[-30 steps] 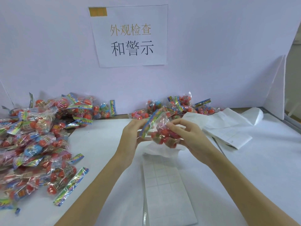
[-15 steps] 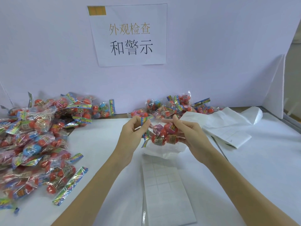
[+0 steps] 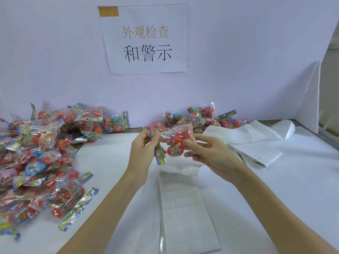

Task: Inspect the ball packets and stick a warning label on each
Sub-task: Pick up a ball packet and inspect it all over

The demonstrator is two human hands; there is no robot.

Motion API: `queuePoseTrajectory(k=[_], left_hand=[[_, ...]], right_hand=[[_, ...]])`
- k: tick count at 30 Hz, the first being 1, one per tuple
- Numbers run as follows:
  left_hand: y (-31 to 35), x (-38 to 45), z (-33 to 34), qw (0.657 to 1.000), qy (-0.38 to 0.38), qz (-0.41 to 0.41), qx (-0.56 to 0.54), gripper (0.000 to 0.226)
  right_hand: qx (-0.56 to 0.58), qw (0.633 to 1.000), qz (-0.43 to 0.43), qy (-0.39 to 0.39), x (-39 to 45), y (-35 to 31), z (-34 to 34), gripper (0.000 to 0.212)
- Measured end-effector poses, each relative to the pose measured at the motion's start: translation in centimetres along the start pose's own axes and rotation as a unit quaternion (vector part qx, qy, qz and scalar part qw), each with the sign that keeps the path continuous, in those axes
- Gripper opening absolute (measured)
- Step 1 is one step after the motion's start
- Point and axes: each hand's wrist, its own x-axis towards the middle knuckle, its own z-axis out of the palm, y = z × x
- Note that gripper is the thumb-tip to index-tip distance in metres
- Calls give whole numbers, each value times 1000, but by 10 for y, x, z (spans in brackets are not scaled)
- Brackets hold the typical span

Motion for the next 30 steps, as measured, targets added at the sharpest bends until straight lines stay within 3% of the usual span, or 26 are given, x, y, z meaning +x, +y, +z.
queuePoseTrajectory(k=[6,9,11,13,16,20,22,26,30], left_hand=[[-1,2,-5,995,-30,21,92,39],[4,1,-4,988,-110,-101,-46,61],[5,0,-3,970,-148,-140,-131,69],[4,-1,-1,974,-165,-100,-116,63],[0,-1,-2,989,-122,-9,-85,50],[-1,-1,-4,990,-119,31,-73,52],[0,-1,-3,990,-123,26,-71,54],[2,1,-5,983,-140,-31,-112,64],[4,2,-9,979,-163,-56,-111,49]], right_hand=[[21,999,-38,19,1,4,-3,35],[-10,996,-82,22,1,5,-3,34],[-35,993,-111,15,0,4,-2,35],[-70,988,-135,14,0,5,-2,42],[-68,987,-146,13,1,5,1,57],[36,993,-107,18,3,4,3,38],[-1,994,-99,47,3,6,4,41],[14,993,-83,84,4,6,2,26],[29,993,-66,97,3,3,0,20]])
